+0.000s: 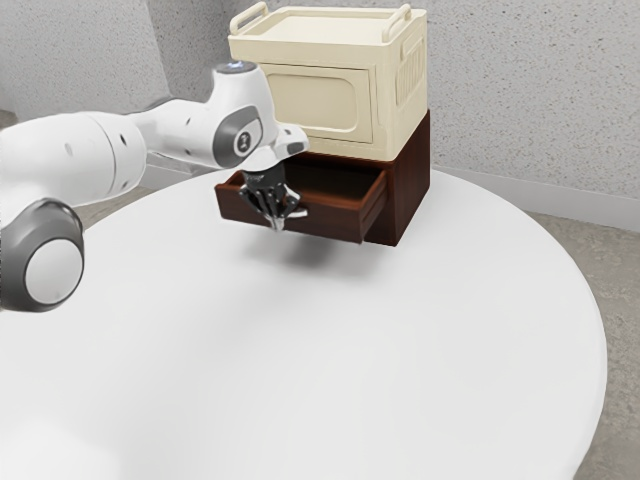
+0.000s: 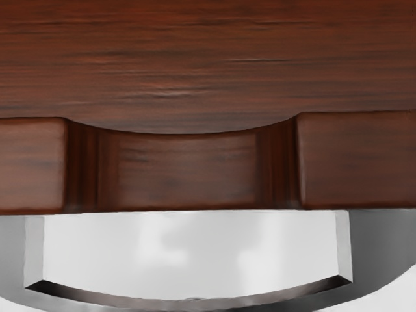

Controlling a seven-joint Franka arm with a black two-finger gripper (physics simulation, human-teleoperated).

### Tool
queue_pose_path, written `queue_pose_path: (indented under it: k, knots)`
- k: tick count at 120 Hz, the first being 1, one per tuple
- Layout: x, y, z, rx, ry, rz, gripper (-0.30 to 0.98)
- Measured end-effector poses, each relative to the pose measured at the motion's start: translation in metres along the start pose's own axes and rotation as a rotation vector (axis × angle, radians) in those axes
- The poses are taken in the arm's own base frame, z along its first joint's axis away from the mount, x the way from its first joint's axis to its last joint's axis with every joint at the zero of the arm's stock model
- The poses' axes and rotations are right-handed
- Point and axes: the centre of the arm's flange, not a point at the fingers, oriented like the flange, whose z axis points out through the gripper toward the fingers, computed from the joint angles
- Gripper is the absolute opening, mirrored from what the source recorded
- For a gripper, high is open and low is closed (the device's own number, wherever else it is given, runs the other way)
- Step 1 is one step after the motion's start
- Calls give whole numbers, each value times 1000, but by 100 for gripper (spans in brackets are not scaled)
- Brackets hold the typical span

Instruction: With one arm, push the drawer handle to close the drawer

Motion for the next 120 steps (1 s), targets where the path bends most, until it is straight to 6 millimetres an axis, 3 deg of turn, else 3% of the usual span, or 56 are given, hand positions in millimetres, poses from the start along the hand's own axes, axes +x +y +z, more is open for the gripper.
queue_pose_path:
  k: [94,120]
  knots:
    - [39,8,-5,-44,105,19,-10]
    - [45,-1,-1,-49,117,7,-10]
